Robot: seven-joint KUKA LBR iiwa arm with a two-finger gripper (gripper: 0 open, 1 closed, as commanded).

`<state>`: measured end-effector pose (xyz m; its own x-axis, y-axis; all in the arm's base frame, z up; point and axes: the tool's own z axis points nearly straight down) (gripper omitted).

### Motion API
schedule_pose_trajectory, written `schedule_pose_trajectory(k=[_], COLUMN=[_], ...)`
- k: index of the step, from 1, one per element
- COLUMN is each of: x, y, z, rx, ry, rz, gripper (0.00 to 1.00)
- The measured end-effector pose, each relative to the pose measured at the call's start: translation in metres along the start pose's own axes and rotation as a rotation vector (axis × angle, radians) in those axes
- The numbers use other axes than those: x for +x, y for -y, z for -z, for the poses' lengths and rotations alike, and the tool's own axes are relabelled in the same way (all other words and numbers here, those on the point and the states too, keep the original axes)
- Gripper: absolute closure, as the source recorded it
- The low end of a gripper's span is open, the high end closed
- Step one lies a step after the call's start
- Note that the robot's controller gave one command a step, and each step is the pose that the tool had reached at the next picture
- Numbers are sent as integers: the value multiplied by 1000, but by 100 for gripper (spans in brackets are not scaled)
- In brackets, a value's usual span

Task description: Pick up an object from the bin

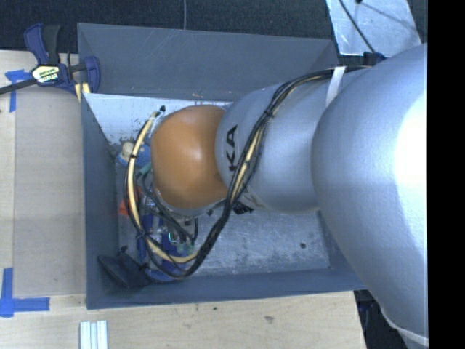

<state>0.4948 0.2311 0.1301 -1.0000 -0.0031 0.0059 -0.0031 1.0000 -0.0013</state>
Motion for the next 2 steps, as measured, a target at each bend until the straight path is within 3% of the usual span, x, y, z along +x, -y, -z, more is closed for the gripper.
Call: schedule_pose_trajectory(k=[1, 2], x=[-3, -4], y=[50, 48], z=[-57, -52], rx=[-11, -10], ry=[17, 16], rz=[8, 11], gripper=[0, 100])
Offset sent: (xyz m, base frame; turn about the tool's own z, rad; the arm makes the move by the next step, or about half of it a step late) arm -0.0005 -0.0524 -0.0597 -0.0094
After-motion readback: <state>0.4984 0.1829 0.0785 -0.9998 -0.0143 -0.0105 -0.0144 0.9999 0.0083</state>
